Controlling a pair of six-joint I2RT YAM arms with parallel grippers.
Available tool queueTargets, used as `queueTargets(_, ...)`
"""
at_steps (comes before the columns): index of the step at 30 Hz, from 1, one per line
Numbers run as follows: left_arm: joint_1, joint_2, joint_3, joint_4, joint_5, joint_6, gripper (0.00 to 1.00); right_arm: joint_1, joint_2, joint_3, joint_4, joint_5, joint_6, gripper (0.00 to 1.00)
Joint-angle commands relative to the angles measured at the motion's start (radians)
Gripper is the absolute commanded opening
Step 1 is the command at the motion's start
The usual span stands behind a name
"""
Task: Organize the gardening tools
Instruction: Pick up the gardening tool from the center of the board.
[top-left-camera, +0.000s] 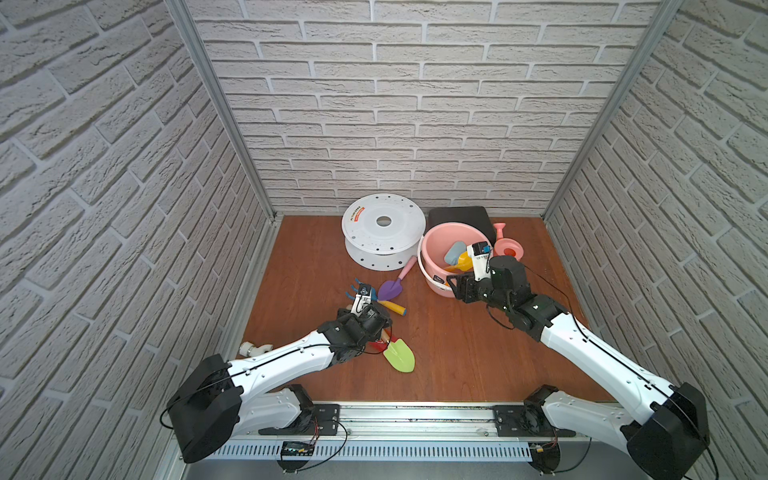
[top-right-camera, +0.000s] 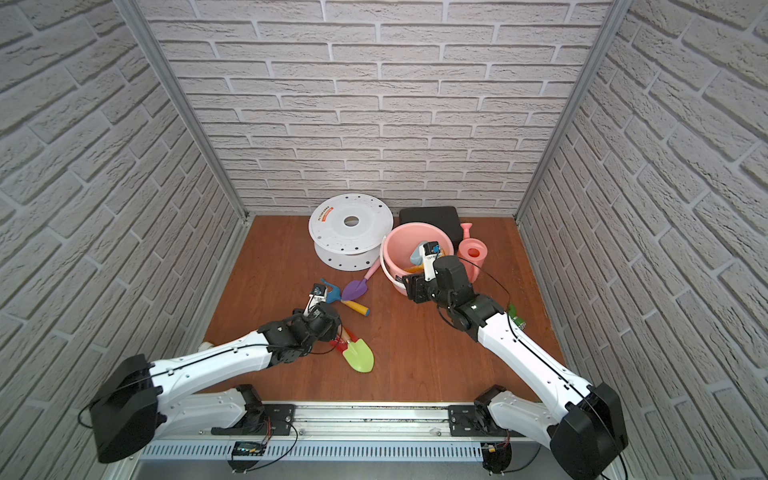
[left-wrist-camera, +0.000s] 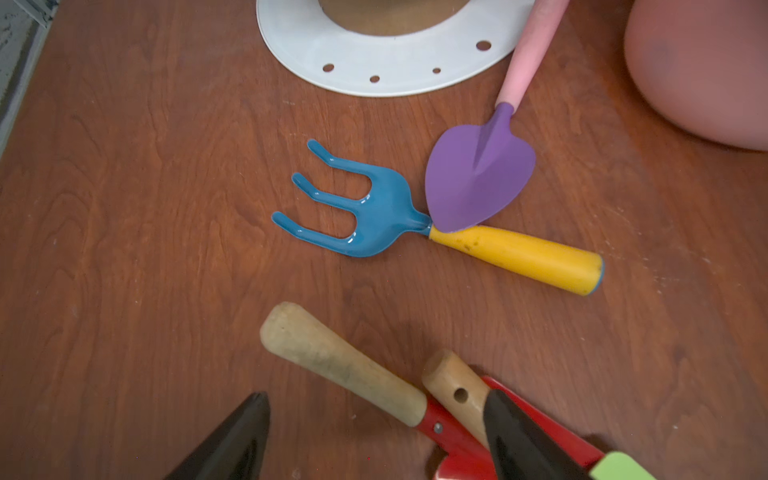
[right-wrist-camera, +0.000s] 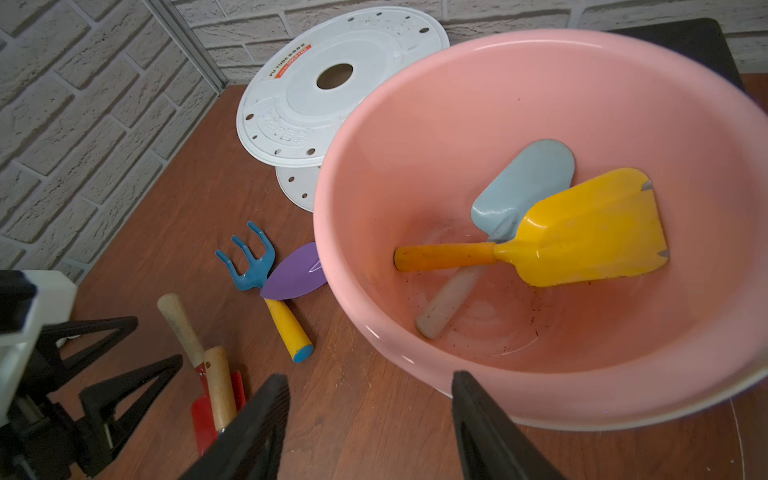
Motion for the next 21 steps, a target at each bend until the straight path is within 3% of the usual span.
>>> queueTargets(1, -0.005, 0.071, 0.071, -0.095, -0.047, -0.097, 0.81, 0.006, -0.038, -0.019, 0.069, -0.009, 0.019, 0.69)
queueTargets(4, -0.004, 0.126, 0.124, -0.188, -0.121, -0.164, 0.81, 0.009, -0.054, -0.023, 0.068, -0.011, 0.021, 0.75)
queueTargets(9, 0.013, 0.146, 0.139, -0.272, -0.19, -0.287, 0.84, 0.009, -0.069, -0.028, 0.07, -0.012, 0.023, 0.76)
queueTargets(14, 0.067, 0.146, 0.128, -0.279, -0.186, -0.395, 0.87, 0.01, -0.064, -0.029, 0.073, -0.015, 0.025, 0.77)
queueTargets(19, 0.108, 0.137, 0.082, -0.132, -0.113, -0.455, 0.83, 0.015, -0.059, -0.028, 0.077, -0.015, 0.026, 0.78)
queueTargets(20, 0.112, 0.132, 0.069, -0.104, -0.103, -0.468, 0.83, 0.015, -0.059, -0.028, 0.077, -0.015, 0.024, 0.84)
queueTargets(21, 0.115, 0.123, 0.052, -0.072, -0.093, -0.479, 0.81, 0.016, -0.06, -0.029, 0.077, -0.015, 0.024, 0.95)
